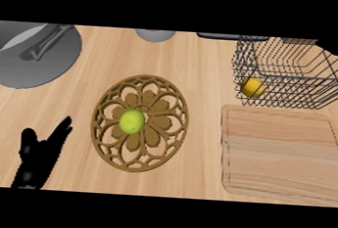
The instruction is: Pick the lemon from the cutting board and place it in the basket
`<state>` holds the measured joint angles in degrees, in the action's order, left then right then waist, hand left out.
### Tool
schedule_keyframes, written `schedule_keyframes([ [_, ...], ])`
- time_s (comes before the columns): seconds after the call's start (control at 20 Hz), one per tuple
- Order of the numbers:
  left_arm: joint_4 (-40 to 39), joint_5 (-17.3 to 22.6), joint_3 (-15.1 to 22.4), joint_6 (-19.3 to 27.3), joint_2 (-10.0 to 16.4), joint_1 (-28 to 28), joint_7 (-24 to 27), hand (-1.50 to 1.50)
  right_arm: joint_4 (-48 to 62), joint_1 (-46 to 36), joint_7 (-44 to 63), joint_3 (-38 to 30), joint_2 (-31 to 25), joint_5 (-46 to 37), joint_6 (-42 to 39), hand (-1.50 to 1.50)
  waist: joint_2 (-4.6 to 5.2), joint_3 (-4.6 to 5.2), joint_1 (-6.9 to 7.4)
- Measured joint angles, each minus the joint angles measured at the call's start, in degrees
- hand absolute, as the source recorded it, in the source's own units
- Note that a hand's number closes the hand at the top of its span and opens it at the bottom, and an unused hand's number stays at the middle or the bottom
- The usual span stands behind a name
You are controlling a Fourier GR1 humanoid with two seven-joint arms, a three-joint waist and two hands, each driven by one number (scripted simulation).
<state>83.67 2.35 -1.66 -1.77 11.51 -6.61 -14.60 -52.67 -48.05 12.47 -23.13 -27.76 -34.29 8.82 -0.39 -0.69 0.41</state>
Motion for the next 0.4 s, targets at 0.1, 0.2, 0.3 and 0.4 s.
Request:
schedule_keyframes([
  [0.1,-0.1,-0.3,0.0,0.2,-0.3,0.0,0.2,0.0,-0.8,-0.1,1.0,-1.3,-0.6,1.5,-0.1,-1.5,-0.07,0.01,-0.1],
  [0.2,0.8,-0.5,0.0,0.3,-0.4,-0.9,0.2,0.0,-1.4,0.9,1.0,-3.0,-1.6,3.0,0.1,-1.5,-0.09,0.05,-0.15],
  [0.3,1.1,-0.2,-0.3,0.2,-0.2,-1.0,-0.4,0.0,-1.8,2.1,1.0,-4.8,-3.2,4.4,0.2,-1.5,-0.07,0.1,-0.3],
  [0.4,1.7,-0.4,-0.4,0.2,-0.3,-1.6,-0.3,0.0,-2.4,4.0,0.9,-6.6,-5.4,5.8,-1.1,-1.5,-0.09,0.14,-0.44],
])
